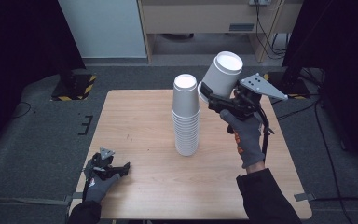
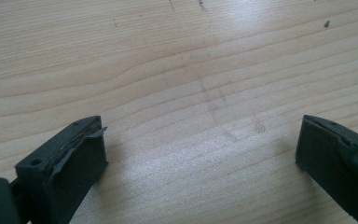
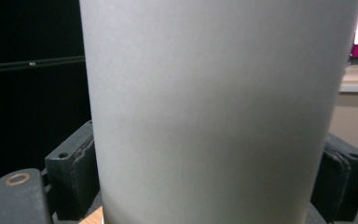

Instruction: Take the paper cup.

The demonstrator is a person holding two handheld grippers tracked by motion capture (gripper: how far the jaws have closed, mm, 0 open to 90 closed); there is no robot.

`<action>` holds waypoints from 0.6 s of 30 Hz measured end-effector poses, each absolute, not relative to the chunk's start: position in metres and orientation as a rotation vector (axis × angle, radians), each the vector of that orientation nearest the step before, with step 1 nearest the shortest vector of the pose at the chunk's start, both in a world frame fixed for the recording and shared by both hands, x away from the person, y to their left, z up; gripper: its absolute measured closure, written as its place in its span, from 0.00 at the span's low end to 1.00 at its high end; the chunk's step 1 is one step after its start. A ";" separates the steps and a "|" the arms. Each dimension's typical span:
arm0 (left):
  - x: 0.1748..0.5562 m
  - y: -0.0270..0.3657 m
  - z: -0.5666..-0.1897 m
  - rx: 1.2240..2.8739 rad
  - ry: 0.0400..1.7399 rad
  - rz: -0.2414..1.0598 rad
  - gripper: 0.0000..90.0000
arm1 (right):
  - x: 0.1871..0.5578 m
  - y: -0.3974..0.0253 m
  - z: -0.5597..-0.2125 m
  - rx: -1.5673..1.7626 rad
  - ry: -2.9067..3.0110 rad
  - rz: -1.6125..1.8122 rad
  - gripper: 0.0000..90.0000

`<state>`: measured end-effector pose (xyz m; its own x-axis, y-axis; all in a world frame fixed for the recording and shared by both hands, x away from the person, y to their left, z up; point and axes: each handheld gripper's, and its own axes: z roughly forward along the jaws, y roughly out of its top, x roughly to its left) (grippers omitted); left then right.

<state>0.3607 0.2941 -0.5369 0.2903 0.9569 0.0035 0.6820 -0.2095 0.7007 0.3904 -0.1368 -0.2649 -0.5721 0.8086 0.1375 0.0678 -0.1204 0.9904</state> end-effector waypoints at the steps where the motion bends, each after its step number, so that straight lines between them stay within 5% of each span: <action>1: 0.361 0.294 -0.537 1.972 1.460 0.601 0.01 | 0.388 -0.143 -0.270 0.992 1.603 1.745 0.15; 18: 0.361 0.294 -0.537 1.972 1.459 0.599 0.01 | 0.370 -0.174 -0.317 1.086 1.636 1.722 0.15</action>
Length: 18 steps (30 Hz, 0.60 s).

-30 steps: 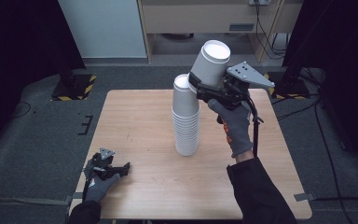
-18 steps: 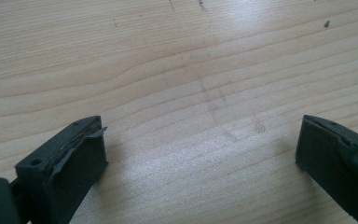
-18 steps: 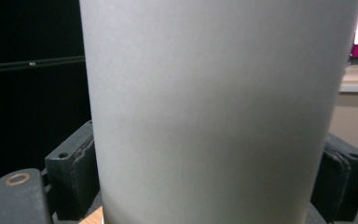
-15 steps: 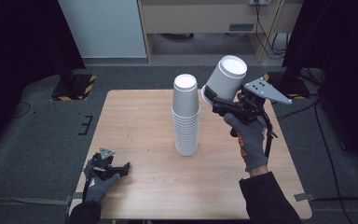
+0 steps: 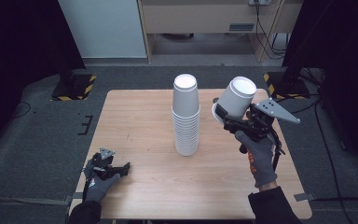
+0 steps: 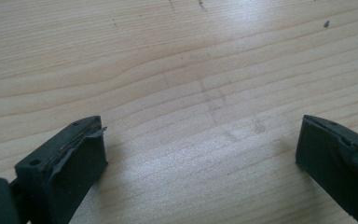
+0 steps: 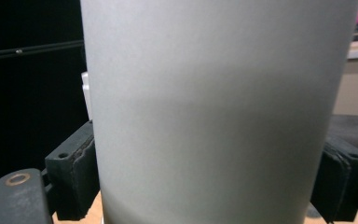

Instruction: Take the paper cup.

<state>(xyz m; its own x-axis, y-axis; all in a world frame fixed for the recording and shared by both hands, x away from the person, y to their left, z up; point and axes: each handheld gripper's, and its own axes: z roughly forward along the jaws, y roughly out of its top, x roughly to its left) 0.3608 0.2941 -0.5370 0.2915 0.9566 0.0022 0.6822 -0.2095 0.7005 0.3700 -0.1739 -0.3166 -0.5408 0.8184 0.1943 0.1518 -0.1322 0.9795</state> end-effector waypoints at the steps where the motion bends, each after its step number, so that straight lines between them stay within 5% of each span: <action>1: 0.361 0.294 -0.537 1.972 1.459 0.599 0.01 | 0.368 -0.176 -0.323 1.093 1.645 1.716 0.15; 18: 0.361 0.294 -0.537 1.979 1.457 0.594 0.00 | 0.349 -0.196 -0.375 1.192 1.689 1.713 0.15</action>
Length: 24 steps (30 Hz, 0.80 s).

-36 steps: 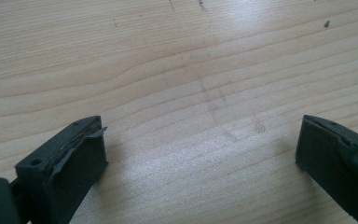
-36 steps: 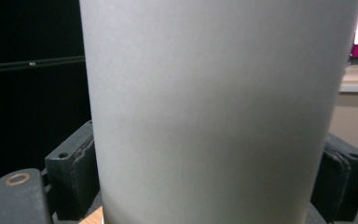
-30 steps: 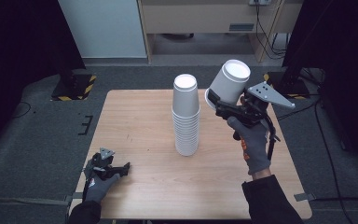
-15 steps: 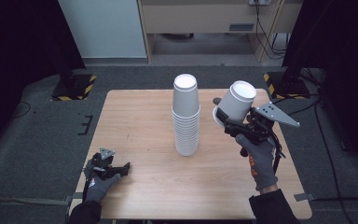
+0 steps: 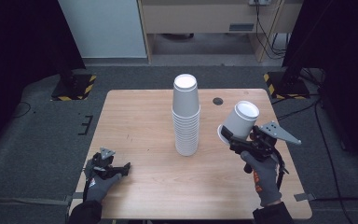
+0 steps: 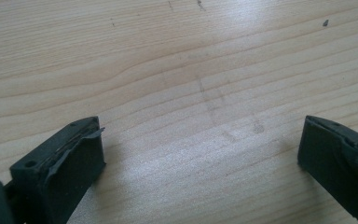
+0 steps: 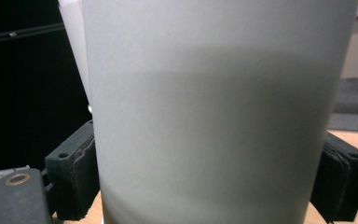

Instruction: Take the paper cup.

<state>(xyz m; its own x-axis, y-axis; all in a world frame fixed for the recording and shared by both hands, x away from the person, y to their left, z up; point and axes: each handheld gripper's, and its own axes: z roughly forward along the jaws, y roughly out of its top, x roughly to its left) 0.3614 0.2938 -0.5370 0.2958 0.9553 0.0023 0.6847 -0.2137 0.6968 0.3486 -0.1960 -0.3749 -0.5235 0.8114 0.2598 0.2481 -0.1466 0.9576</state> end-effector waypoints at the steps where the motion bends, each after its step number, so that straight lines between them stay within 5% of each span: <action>1: 0.361 0.294 -0.537 1.978 1.457 0.594 0.00 | 0.348 -0.198 -0.379 1.202 1.690 1.711 0.15; 24: 0.353 0.294 -0.526 1.881 1.419 0.643 0.29 | 0.339 -0.215 -0.430 1.383 1.698 1.743 0.15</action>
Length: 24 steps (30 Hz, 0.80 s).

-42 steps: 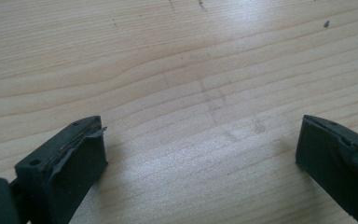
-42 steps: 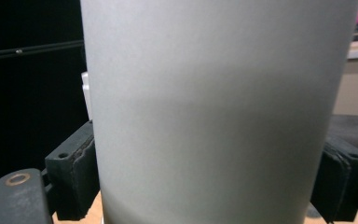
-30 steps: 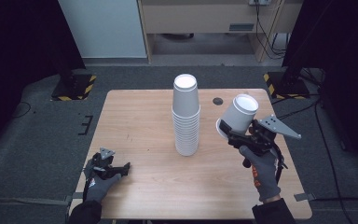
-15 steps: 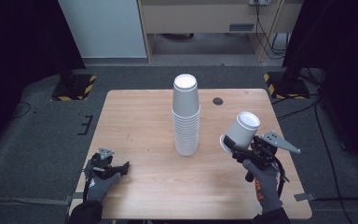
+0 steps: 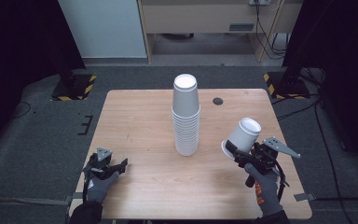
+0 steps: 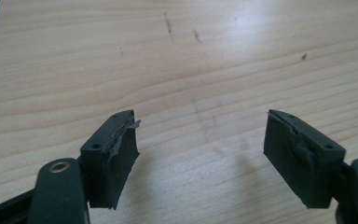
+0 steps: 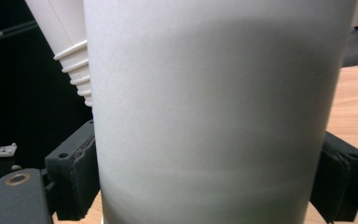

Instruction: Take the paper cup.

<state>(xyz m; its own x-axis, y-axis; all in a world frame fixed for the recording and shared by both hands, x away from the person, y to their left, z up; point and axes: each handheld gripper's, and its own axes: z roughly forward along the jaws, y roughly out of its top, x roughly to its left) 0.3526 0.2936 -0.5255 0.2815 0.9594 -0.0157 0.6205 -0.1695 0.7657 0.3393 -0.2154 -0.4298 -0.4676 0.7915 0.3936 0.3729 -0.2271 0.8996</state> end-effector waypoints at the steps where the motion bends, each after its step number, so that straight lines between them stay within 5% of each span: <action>1: 0.352 0.293 -0.524 1.877 1.408 0.642 0.29 | 0.339 -0.215 -0.430 1.383 1.698 1.743 0.15; 24: 0.337 0.267 -0.498 1.819 1.142 0.687 0.44 | 0.341 -0.229 -0.438 1.496 1.607 1.819 0.15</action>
<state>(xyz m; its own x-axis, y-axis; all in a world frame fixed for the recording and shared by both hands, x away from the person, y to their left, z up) 0.3375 0.2667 -0.4975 0.4304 0.9026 0.0085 0.4307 -0.2136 0.8768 0.3411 -0.2289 -0.4384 -0.4191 0.7619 0.4938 0.3963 -0.3358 0.8545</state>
